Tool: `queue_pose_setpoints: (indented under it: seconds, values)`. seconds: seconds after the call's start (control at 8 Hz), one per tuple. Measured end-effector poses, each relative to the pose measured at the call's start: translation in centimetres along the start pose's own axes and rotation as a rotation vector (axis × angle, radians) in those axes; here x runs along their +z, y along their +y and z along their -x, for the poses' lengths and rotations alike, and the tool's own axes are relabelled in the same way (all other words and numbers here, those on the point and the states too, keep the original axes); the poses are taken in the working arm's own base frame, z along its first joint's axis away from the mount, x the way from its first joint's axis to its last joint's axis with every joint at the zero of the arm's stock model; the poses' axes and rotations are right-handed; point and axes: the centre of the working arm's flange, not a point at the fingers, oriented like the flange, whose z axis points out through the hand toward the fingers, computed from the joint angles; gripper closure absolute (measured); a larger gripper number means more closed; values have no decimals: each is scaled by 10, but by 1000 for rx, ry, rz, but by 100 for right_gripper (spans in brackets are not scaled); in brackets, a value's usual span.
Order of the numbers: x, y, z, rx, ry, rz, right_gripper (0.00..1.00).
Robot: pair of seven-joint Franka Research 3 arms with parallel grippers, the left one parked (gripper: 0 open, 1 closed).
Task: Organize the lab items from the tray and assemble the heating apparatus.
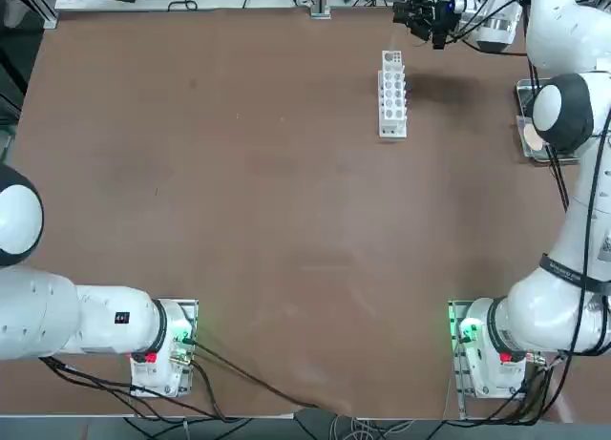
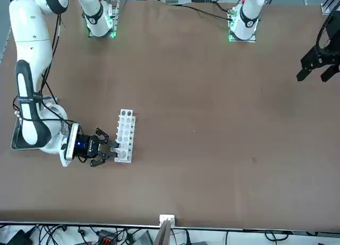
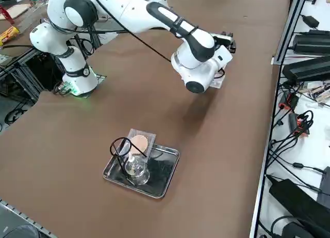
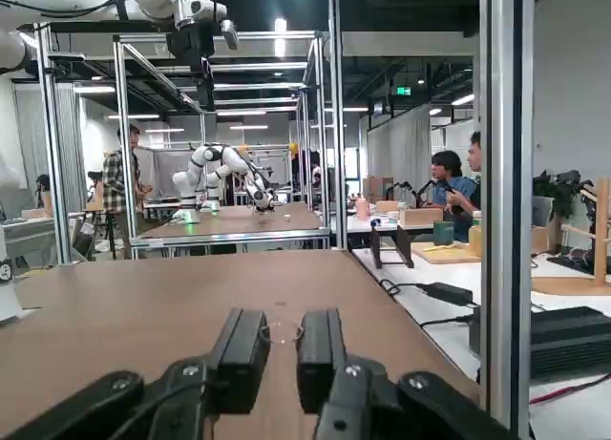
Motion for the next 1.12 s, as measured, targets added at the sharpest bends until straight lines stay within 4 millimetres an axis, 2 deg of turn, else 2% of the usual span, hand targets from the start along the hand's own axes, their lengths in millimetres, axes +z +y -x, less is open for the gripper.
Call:
queue_pose_setpoints:
  seconds: [0.5,1.12]
  values:
    - [1,-5,24,8,13,-14,77]
    - [-4,-5,30,7,8,-8,77]
